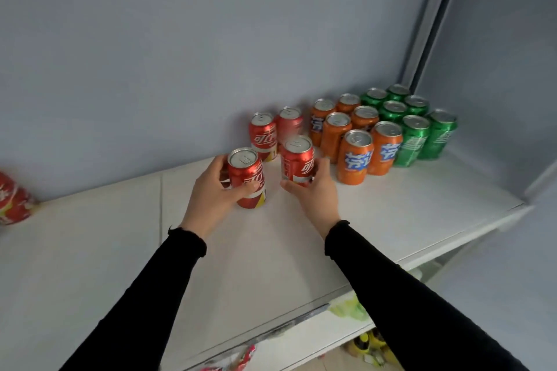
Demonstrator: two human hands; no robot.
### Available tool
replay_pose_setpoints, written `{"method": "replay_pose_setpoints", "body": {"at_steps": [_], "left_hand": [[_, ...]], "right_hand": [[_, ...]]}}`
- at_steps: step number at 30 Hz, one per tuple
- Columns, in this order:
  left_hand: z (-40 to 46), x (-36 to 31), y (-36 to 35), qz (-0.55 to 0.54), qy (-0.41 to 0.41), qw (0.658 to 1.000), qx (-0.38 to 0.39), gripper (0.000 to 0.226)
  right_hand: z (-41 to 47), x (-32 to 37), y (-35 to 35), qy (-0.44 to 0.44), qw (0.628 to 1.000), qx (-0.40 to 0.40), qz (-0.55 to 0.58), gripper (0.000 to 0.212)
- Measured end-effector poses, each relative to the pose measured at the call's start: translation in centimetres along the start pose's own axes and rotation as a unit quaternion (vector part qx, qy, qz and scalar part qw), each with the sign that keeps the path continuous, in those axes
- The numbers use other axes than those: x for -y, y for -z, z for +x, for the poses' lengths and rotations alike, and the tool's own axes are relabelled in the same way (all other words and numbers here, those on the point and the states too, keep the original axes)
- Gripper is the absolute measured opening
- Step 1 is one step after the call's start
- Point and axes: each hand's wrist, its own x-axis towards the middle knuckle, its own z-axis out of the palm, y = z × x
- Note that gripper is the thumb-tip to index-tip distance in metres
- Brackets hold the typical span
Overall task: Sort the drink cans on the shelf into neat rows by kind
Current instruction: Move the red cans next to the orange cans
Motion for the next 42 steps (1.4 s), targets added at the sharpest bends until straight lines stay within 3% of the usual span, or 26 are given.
{"method": "replay_pose_setpoints", "body": {"at_steps": [4,10,17,28,34,37,42], "left_hand": [[2.5,-0.4,-3.7,0.003,0.022,1.0,-0.014,0.064],[4.4,-1.7,-5.8,0.009,0.037,0.999,-0.014,0.076],[4.8,-2.2,-5.8,0.092,-0.013,0.995,-0.022,0.077],[5.8,-2.4,-6.0,0.147,-0.001,0.989,-0.004,0.077],[2.3,-2.4,-6.0,0.226,-0.009,0.972,-0.067,0.085],[-1.2,-1.7,-4.5,0.269,-0.008,0.958,-0.094,0.071],[-7.5,0.0,-0.6,0.326,0.001,0.939,-0.106,0.041]], "right_hand": [[3.2,-1.3,0.7,0.0,1.0,-0.001,0.005,0.074],[5.4,-2.0,0.2,-0.002,1.0,-0.012,-0.001,0.075],[5.5,-2.8,1.4,0.046,0.996,0.065,-0.044,0.083],[5.8,-2.4,0.2,0.036,0.995,0.027,-0.087,0.073],[2.8,-2.7,1.5,0.051,0.993,0.09,-0.063,0.094],[-0.5,-2.4,2.2,0.112,0.982,0.118,-0.096,0.088],[-4.5,-0.4,0.6,0.194,0.957,0.144,-0.159,0.057]]}}
